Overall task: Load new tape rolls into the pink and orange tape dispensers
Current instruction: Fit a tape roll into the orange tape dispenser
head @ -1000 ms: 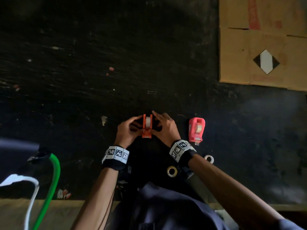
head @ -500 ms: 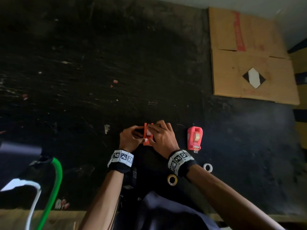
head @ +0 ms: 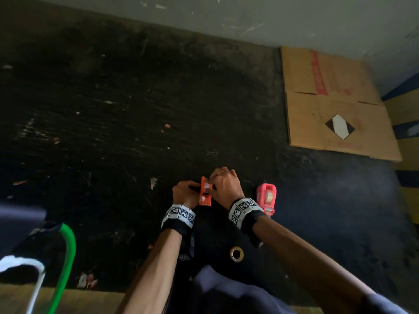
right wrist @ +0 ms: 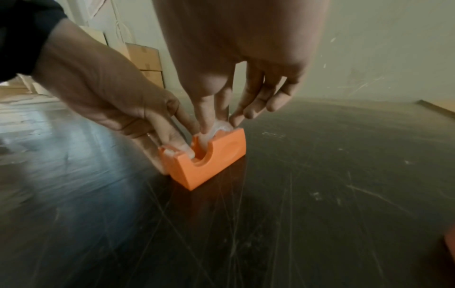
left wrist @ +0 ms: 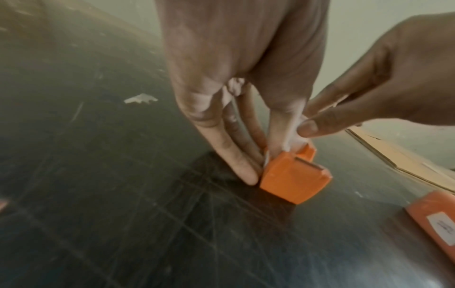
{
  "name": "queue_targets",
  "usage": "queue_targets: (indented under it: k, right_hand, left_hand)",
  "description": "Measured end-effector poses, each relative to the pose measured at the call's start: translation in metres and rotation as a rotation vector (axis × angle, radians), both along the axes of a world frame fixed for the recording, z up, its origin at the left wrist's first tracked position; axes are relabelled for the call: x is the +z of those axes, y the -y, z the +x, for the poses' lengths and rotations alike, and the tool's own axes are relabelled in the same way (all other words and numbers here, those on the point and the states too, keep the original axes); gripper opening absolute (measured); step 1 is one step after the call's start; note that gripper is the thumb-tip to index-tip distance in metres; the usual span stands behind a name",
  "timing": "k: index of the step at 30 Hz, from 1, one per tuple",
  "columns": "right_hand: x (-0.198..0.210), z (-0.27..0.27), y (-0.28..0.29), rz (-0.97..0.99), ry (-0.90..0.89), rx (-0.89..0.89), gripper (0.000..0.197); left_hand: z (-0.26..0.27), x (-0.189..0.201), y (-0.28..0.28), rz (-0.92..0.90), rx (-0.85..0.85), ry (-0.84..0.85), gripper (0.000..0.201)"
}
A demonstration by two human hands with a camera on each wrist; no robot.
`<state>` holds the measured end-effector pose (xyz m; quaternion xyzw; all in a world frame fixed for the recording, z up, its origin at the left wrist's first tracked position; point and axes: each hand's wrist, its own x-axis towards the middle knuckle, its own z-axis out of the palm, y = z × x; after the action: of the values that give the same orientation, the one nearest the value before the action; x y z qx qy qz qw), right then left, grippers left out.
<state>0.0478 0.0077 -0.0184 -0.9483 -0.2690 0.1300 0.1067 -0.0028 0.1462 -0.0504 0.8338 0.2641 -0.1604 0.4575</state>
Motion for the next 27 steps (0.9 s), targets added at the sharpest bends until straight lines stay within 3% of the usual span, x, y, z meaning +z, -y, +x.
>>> queue_targets:
  k: [12, 14, 17, 18, 22, 27]
  right_hand:
    - [0.017, -0.008, -0.007, -0.004, 0.0, -0.08, 0.024]
    - [0.019, -0.011, -0.006, 0.007, -0.023, -0.067, 0.034]
    - [0.024, -0.018, -0.005, 0.02, -0.064, -0.051, 0.072]
    - [0.022, -0.02, -0.004, 0.015, -0.067, -0.052, 0.072]
    - [0.012, -0.028, 0.004, 0.003, -0.019, -0.042, 0.02]
    - [0.012, -0.044, 0.008, 0.044, 0.024, -0.013, 0.016]
  left_hand:
    - [0.001, 0.019, 0.011, 0.1, 0.043, -0.052, 0.032]
    - [0.002, 0.02, 0.012, 0.108, 0.039, -0.087, 0.035]
    - [0.004, 0.018, 0.011, 0.105, 0.037, -0.121, 0.038]
    - [0.004, 0.018, 0.011, 0.093, 0.049, -0.124, 0.038]
    - [0.003, 0.02, 0.008, -0.017, 0.095, -0.155, 0.038]
    - [0.001, 0.022, 0.007, -0.051, 0.131, -0.154, 0.037]
